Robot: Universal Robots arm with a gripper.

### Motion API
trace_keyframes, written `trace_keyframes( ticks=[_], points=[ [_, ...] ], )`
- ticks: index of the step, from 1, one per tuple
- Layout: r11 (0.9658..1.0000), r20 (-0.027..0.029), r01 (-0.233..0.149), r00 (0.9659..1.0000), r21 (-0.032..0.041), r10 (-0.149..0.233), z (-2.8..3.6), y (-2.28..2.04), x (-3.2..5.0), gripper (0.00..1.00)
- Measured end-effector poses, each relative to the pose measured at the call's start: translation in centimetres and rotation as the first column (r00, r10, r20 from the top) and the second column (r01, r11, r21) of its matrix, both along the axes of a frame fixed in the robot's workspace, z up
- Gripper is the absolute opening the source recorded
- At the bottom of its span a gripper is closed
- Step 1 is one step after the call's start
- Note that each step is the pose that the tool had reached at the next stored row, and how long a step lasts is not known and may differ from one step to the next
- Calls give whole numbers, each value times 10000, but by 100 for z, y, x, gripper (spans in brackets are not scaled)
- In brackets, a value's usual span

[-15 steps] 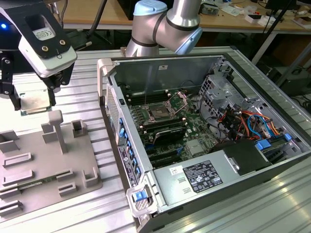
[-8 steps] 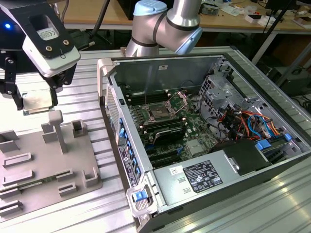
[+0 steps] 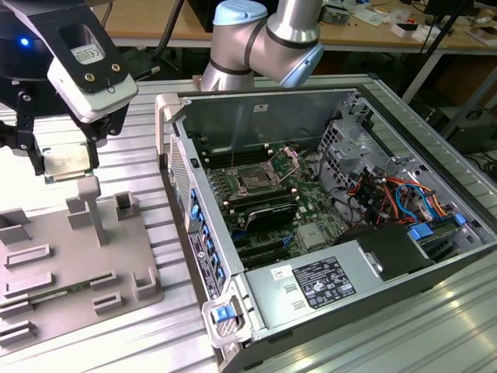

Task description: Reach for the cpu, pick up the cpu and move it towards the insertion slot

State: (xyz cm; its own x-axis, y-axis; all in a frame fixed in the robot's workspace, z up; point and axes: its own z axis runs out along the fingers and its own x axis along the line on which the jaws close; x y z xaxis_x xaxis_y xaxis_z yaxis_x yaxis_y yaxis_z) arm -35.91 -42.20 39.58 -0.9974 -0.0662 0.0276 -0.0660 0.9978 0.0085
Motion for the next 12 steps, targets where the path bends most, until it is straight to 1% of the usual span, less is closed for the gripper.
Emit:
trace_keyframes(
  ticks=[12],
  points=[
    [10000, 0, 0, 10000, 1, 0, 0, 0, 61, 55]
  ],
)
